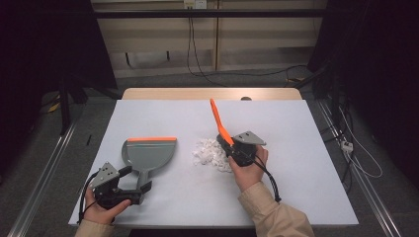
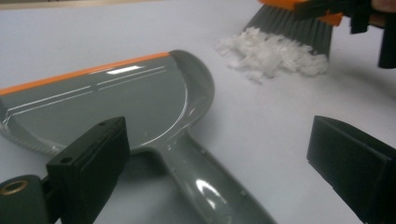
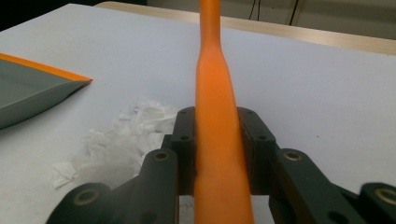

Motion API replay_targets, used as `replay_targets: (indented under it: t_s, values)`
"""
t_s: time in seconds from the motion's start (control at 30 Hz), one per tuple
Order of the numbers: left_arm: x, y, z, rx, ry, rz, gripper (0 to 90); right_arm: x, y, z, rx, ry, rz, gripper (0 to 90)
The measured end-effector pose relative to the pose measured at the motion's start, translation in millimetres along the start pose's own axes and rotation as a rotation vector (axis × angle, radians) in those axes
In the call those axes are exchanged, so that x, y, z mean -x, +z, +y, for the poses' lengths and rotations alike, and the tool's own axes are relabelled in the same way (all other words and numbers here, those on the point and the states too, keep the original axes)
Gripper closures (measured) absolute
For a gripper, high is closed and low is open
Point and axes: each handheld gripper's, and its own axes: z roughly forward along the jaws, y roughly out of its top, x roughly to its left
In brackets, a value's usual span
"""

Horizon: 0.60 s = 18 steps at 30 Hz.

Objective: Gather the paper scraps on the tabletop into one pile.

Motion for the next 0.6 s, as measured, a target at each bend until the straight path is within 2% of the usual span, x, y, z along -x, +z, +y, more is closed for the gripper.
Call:
replay_targets:
  t_s: [0.1,0.23,0.37,0.47,0.6]
  values:
    - [0.4,1.4,-2.9,-0.034,-0.003,0.026,6.1,3.2,0.9,1.0,0.002,-0.007,0.01,71.4]
    - [1.3,3.7,-4.1,-0.053,0.0,0.042,6.6,6.5,0.1,2.1,-0.002,-0.003,0.015,71.4]
    - [3.2,7.7,-5.3,-0.079,-0.016,0.047,7.8,7.7,-1.5,2.8,-0.002,-0.022,0.024,71.4]
    - [3.2,7.9,-5.9,-0.091,-0.001,0.075,9.8,11.3,-3.0,3.7,0.001,-0.009,0.032,71.4]
    - [-1.3,5.9,-8.4,-0.118,-0.006,0.111,10.8,14.4,-4.7,4.9,0.005,-0.004,0.031,71.4]
